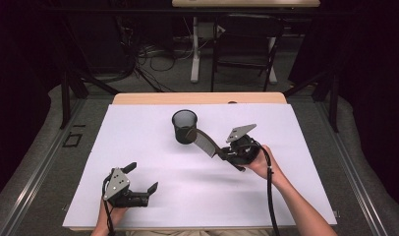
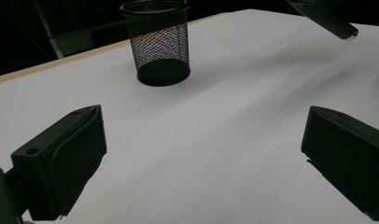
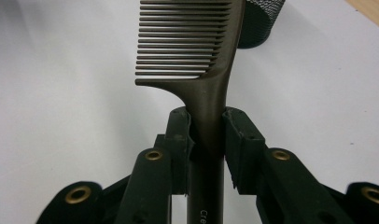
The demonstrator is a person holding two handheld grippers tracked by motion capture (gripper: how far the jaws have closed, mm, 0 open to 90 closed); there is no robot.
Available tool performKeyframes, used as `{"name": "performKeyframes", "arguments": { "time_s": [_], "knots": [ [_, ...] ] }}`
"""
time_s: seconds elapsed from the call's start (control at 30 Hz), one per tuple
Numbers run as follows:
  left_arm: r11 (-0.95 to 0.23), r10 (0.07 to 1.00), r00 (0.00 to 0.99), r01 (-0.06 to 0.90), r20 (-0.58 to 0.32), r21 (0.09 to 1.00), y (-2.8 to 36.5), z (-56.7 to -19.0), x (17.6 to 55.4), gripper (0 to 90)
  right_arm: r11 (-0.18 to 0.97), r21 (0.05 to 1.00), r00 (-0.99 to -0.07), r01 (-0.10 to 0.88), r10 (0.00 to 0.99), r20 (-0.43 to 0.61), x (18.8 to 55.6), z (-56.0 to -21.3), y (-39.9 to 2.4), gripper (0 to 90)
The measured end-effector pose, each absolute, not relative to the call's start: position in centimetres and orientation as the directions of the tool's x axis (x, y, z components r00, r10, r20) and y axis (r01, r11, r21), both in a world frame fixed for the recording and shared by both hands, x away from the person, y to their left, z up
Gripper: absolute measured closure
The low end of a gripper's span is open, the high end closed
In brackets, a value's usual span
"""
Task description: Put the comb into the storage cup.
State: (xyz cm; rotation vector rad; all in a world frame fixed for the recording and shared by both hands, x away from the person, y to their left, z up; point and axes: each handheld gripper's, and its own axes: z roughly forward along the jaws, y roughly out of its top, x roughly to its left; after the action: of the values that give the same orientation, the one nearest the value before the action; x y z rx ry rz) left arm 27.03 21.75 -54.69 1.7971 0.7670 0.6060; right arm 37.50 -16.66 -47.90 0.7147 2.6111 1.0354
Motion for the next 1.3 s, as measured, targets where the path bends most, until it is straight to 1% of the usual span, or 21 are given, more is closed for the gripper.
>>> {"name": "performKeyframes", "arguments": {
  "time_s": [0.77, 1.3],
  "knots": [
    [-0.25, 0.741, 0.67, 0.217, 0.042, 0.943, 21.7, -54.8, 27.2, 0.0, 0.582, 0.728, -0.821, 0.363, 0.569, -0.046, 38.3, -47.8, -17.5, 72.7],
    [-0.258, 0.736, 0.676, 0.213, 0.048, 0.942, 21.7, -54.7, 27.1, 0.0, 0.549, 0.759, -0.806, 0.35, 0.59, -0.055, 38.5, -47.8, -17.6, 72.8]
  ]
}}
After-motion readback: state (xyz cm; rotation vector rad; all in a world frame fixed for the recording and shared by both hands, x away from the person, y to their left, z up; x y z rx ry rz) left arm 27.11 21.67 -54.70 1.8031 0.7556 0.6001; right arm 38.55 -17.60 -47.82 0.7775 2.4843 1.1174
